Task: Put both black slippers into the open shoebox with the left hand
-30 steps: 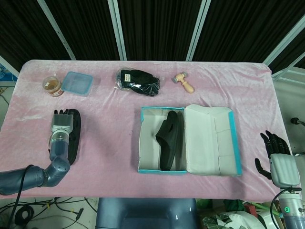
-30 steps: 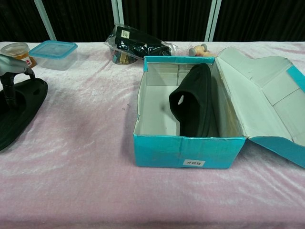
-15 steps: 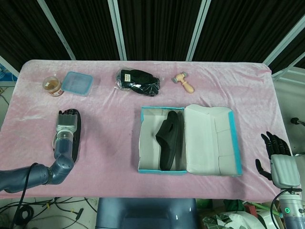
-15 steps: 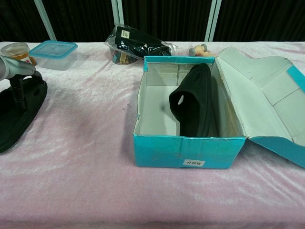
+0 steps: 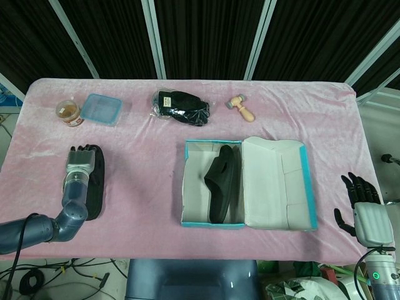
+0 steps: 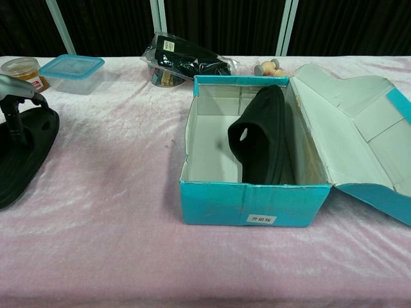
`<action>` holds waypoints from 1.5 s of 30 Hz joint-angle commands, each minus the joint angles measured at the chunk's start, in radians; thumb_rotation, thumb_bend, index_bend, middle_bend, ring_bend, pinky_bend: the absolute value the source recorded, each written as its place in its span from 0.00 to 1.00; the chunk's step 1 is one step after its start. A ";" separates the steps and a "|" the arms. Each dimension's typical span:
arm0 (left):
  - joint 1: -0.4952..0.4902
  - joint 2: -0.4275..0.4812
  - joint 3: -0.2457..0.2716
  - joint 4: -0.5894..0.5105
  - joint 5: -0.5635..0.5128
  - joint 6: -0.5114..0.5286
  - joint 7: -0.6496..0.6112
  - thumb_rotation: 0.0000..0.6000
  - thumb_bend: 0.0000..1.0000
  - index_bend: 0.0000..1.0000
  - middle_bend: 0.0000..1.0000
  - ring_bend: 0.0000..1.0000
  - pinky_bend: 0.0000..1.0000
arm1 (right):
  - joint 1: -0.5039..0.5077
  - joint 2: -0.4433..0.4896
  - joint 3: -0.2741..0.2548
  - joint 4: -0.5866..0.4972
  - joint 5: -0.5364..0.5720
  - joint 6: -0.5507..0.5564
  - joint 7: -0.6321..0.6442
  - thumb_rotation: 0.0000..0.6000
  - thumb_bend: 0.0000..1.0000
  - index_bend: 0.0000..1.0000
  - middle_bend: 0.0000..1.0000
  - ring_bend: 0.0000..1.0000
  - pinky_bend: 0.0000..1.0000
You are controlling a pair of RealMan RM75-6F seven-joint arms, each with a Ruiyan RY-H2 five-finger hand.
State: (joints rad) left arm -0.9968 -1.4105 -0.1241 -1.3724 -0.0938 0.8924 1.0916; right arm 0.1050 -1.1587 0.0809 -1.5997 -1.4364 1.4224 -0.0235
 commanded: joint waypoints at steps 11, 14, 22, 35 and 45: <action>-0.009 -0.001 0.036 -0.013 -0.017 0.031 0.004 1.00 0.13 0.16 0.02 0.00 0.00 | -0.003 -0.001 -0.001 0.011 0.000 0.001 0.015 1.00 0.36 0.00 0.02 0.00 0.08; -0.016 -0.023 0.038 0.007 -0.044 0.047 0.021 1.00 0.15 0.18 0.05 0.00 0.00 | -0.003 -0.003 -0.001 0.014 -0.001 0.000 0.020 1.00 0.36 0.00 0.02 0.00 0.08; 0.018 -0.006 -0.016 -0.011 0.028 0.025 -0.096 1.00 0.22 0.31 0.16 0.00 0.00 | -0.005 -0.001 0.000 0.016 -0.003 0.006 0.023 1.00 0.36 0.00 0.02 0.00 0.08; 0.225 0.104 -0.234 -0.185 0.487 -0.022 -0.694 1.00 0.20 0.36 0.21 0.00 0.01 | 0.008 0.001 0.006 0.008 -0.008 -0.002 0.015 1.00 0.36 0.00 0.02 0.00 0.08; 0.353 0.072 -0.371 -0.310 0.925 -0.105 -1.217 1.00 0.19 0.38 0.23 0.00 0.05 | 0.007 0.001 0.006 0.010 -0.010 0.003 0.022 1.00 0.36 0.00 0.02 0.00 0.08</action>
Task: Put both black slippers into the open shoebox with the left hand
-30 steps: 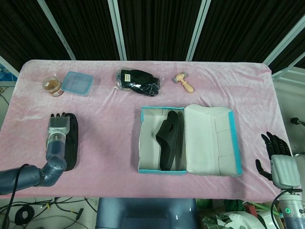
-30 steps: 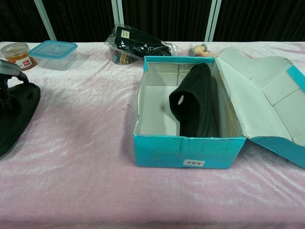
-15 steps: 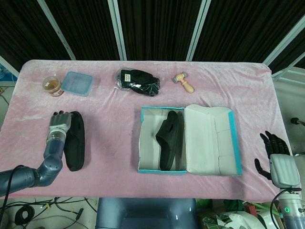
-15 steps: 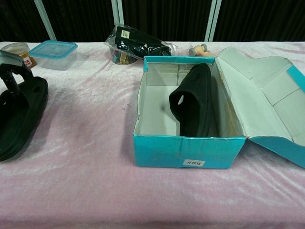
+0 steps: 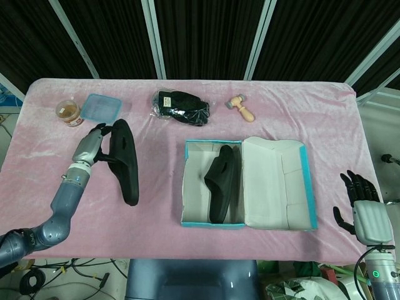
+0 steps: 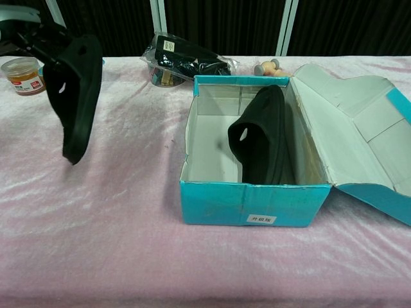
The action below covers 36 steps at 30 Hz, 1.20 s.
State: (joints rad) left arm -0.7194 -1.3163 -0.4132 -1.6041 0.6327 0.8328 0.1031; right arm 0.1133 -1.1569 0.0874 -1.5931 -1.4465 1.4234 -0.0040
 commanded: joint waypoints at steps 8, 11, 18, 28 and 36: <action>0.071 -0.166 -0.085 -0.054 0.461 0.019 -0.467 1.00 0.20 0.42 0.25 0.03 0.05 | -0.006 0.003 -0.002 0.009 -0.006 0.012 0.017 1.00 0.36 0.00 0.02 0.00 0.08; 0.051 -0.241 -0.072 -0.012 0.527 0.077 -0.496 1.00 0.22 0.45 0.28 0.07 0.05 | -0.007 0.005 -0.002 0.009 -0.010 0.015 0.018 1.00 0.36 0.00 0.02 0.00 0.08; -0.025 -0.410 -0.031 0.141 0.629 0.177 -0.481 1.00 0.22 0.45 0.29 0.07 0.05 | -0.008 0.014 -0.001 0.001 -0.013 0.021 0.016 1.00 0.36 0.00 0.02 0.00 0.08; -0.093 -0.553 -0.005 0.302 0.642 0.187 -0.557 1.00 0.22 0.44 0.29 0.07 0.05 | -0.013 0.017 0.000 0.002 -0.008 0.025 0.020 1.00 0.36 0.00 0.02 0.00 0.08; -0.125 -0.597 0.023 0.366 0.657 0.172 -0.566 1.00 0.22 0.43 0.29 0.07 0.05 | -0.016 0.021 0.001 0.000 -0.004 0.028 0.020 1.00 0.36 0.00 0.02 0.00 0.08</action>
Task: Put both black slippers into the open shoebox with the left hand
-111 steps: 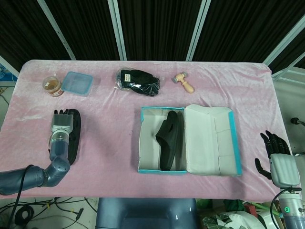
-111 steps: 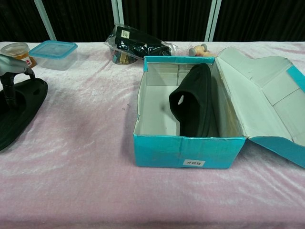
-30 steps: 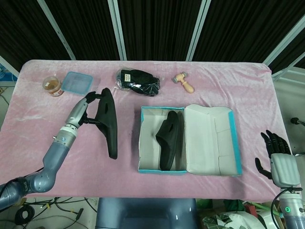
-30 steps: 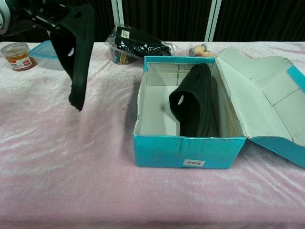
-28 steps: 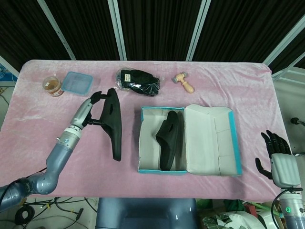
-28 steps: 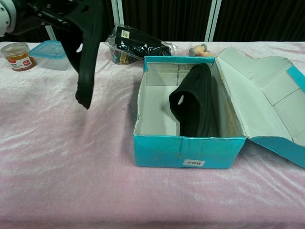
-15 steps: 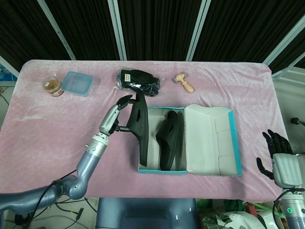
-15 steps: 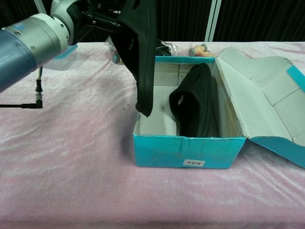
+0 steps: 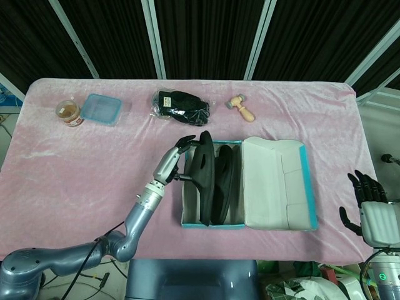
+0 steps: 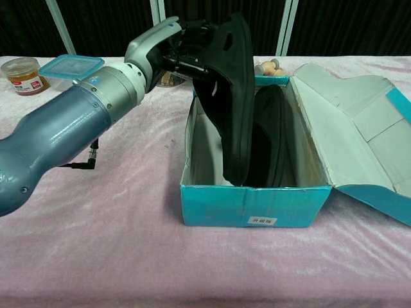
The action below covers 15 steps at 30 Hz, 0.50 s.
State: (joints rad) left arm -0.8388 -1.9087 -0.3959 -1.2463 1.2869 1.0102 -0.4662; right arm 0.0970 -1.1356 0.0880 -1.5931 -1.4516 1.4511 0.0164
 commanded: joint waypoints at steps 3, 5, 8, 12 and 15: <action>-0.010 -0.008 0.013 0.023 -0.004 -0.014 0.012 1.00 0.22 0.44 0.29 0.07 0.05 | 0.000 -0.001 0.000 0.001 0.001 -0.002 -0.001 1.00 0.36 0.00 0.02 0.00 0.08; -0.011 -0.007 0.018 0.032 -0.014 -0.027 0.021 1.00 0.22 0.44 0.29 0.07 0.05 | 0.000 -0.001 0.000 0.001 0.002 -0.002 -0.001 1.00 0.36 0.00 0.02 0.00 0.08; -0.013 0.000 0.024 0.035 -0.032 -0.051 0.031 1.00 0.22 0.44 0.29 0.07 0.05 | 0.000 -0.001 0.000 0.000 0.002 -0.002 -0.001 1.00 0.36 0.00 0.02 0.00 0.08; -0.011 0.010 0.026 0.041 -0.047 -0.052 0.068 1.00 0.22 0.43 0.29 0.07 0.05 | -0.001 -0.002 0.000 -0.001 0.003 -0.002 -0.002 1.00 0.36 0.00 0.02 0.00 0.08; -0.007 0.013 0.024 0.045 -0.048 -0.034 0.089 1.00 0.22 0.43 0.29 0.07 0.05 | -0.002 -0.002 -0.001 -0.002 0.004 -0.002 -0.003 1.00 0.36 0.00 0.02 0.00 0.08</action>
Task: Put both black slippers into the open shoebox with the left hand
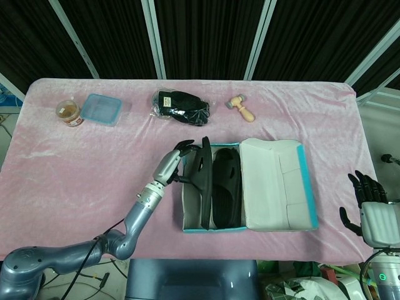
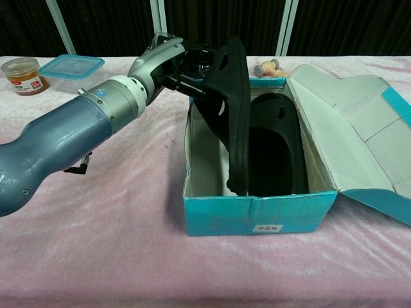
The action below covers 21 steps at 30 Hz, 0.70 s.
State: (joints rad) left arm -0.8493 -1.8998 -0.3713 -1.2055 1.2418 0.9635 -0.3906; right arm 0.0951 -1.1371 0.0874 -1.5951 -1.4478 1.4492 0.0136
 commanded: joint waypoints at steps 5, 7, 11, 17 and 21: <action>0.004 -0.004 0.009 0.048 0.039 0.076 0.050 1.00 0.23 0.44 0.29 0.07 0.05 | -0.001 0.001 -0.002 -0.003 -0.002 0.001 -0.003 1.00 0.36 0.00 0.02 0.00 0.08; 0.001 -0.013 0.019 0.070 0.058 0.093 0.062 1.00 0.23 0.43 0.29 0.07 0.05 | -0.002 0.000 -0.002 -0.004 -0.003 0.002 -0.004 1.00 0.36 0.00 0.02 0.00 0.08; -0.007 -0.026 0.041 0.097 0.081 0.098 0.074 1.00 0.23 0.43 0.29 0.07 0.05 | -0.003 0.000 -0.002 -0.004 -0.003 0.004 -0.004 1.00 0.36 0.00 0.02 0.00 0.08; -0.014 -0.025 0.060 0.078 0.086 0.075 0.086 1.00 0.22 0.43 0.29 0.07 0.05 | -0.003 -0.001 0.001 -0.001 -0.002 0.004 0.001 1.00 0.36 0.00 0.02 0.00 0.08; -0.013 -0.014 0.064 0.046 0.081 0.065 0.095 1.00 0.22 0.43 0.29 0.07 0.04 | -0.003 -0.001 0.001 0.001 -0.004 0.006 0.005 1.00 0.36 0.00 0.02 0.00 0.08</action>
State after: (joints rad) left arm -0.8623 -1.9188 -0.3092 -1.1513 1.3245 1.0330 -0.2996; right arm 0.0919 -1.1379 0.0881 -1.5943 -1.4522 1.4555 0.0186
